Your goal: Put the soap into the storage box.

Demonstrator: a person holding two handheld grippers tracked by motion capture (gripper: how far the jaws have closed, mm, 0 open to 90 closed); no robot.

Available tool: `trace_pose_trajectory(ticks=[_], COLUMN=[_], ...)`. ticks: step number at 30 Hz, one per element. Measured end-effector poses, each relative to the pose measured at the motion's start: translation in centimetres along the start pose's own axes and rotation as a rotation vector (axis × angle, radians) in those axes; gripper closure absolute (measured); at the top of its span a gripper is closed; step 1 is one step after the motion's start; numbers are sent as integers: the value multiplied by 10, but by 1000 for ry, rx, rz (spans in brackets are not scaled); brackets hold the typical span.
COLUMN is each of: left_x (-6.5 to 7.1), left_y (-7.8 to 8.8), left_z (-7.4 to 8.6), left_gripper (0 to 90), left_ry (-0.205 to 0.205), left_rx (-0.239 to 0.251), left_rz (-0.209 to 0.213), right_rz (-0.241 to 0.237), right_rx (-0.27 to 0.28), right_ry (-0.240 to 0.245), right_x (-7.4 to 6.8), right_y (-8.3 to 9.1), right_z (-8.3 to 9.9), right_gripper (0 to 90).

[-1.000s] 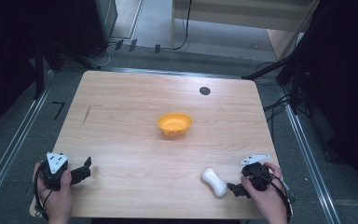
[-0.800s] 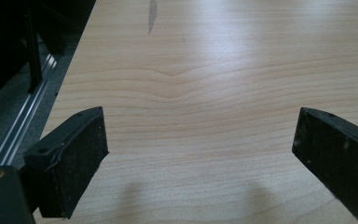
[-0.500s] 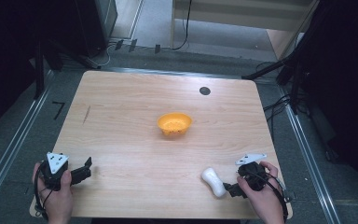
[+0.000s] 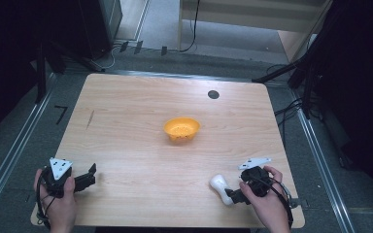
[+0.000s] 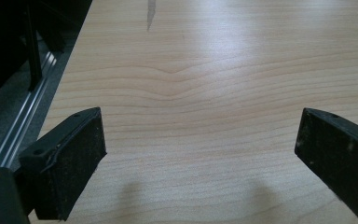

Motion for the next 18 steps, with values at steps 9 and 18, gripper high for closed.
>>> trace_pose_trajectory(ticks=[9, 18], left_x=[0, 0], left_y=[0, -1], left_z=[0, 0], left_gripper=[22, 23], left_ry=[2, 2], left_rx=[-3, -8], left_rz=[1, 1], right_rz=[-20, 7], right_rx=[-25, -42], right_ry=[2, -7], right_x=[-17, -27], right_y=[-6, -19], right_z=[0, 1], right_gripper=[0, 68])
Point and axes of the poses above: each handheld gripper's, and its own axes: y roughly backward along the jaws, z roughly out of its underside, x roughly to its right, the point moved 9 cm from there along -y, roughly forward along the jaws, and after that the axes turned 15 degrees about -y, right-handed, at the moved point
